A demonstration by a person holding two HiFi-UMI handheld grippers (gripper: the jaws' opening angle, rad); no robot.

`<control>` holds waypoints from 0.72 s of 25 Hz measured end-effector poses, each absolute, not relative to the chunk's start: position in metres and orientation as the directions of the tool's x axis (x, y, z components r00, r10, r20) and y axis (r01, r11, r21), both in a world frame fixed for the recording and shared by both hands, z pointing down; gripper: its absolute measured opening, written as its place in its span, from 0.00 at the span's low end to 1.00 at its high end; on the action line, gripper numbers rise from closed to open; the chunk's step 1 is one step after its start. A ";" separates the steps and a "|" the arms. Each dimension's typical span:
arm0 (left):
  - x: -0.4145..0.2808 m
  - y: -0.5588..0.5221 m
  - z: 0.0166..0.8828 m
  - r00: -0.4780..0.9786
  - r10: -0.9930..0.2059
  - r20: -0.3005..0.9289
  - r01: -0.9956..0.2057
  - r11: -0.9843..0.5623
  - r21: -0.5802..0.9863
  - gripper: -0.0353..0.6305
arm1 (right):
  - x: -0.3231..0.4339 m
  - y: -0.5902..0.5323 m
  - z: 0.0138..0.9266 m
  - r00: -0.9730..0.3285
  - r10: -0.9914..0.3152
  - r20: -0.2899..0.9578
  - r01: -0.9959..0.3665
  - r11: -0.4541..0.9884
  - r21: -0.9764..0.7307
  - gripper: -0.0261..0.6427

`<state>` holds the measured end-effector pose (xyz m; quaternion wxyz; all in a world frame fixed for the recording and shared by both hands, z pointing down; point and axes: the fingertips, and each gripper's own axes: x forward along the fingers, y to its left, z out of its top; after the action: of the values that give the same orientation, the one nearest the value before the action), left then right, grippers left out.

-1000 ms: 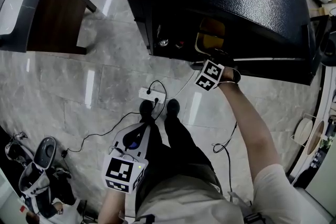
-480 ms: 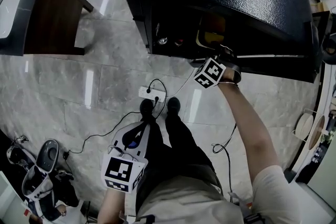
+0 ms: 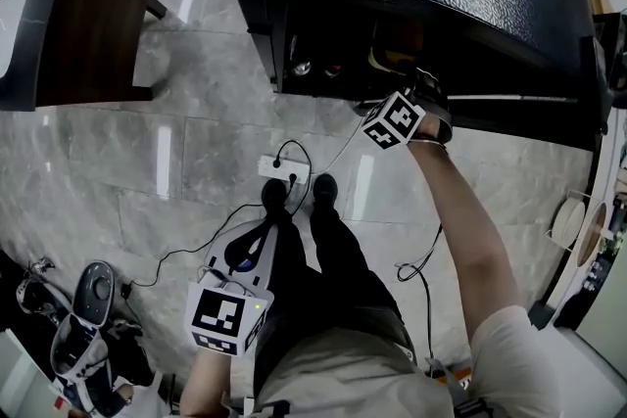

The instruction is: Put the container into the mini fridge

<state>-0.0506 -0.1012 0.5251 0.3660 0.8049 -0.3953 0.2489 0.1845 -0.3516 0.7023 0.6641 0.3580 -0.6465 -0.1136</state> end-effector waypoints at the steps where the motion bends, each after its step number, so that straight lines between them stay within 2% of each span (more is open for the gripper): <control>1: -0.053 -0.102 0.526 0.563 -0.453 0.691 -0.819 -0.419 0.392 0.14 | 0.184 -0.354 0.701 0.140 -0.619 0.773 -0.317 0.712 0.627 0.20; 10: -0.063 -0.108 0.528 0.563 -0.454 0.691 -0.819 -0.416 0.395 0.14 | 0.189 -0.366 0.697 0.166 -0.640 0.750 -0.334 0.679 0.653 0.20; 18: -0.068 -0.109 0.526 0.551 -0.465 0.693 -0.828 -0.407 0.386 0.14 | 0.192 -0.365 0.695 0.164 -0.660 0.733 -0.287 0.679 0.676 0.21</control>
<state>-0.0681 -0.1094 0.5259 0.3657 0.8012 -0.4034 0.2482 0.1917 -0.3651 0.6952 0.6642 0.3756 -0.6310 -0.1403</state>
